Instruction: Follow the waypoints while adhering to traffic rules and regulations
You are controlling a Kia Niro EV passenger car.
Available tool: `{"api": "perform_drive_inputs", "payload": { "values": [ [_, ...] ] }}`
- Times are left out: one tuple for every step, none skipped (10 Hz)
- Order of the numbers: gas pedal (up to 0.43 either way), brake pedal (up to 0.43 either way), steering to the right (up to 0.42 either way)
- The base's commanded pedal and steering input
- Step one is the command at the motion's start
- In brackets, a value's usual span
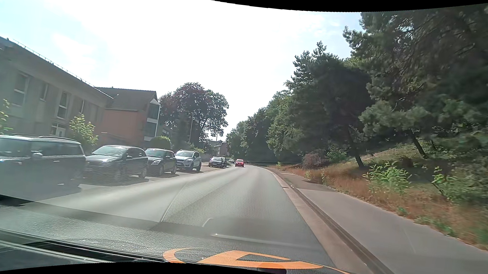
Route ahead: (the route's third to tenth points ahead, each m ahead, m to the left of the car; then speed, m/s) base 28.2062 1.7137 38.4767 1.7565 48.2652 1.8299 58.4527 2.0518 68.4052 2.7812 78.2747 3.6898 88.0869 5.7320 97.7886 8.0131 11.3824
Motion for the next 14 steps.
{"api": "perform_drive_inputs", "payload": {
  "values": [
    [0.15,0.0,0.004],
    [0.15,0.0,0.004],
    [0.15,0.0,0.004],
    [0.15,0.0,0.004],
    [0.15,0.0,0.004],
    [0.15,0.0,0.004],
    [0.15,0.0,0.004],
    [0.15,0.0,0.004],
    [0.15,0.0,0.004],
    [0.15,0.0,0.003],
    [0.15,0.0,0.003],
    [0.15,0.0,0.003],
    [0.15,0.0,0.003],
    [0.15,0.0,0.003]
  ]
}}
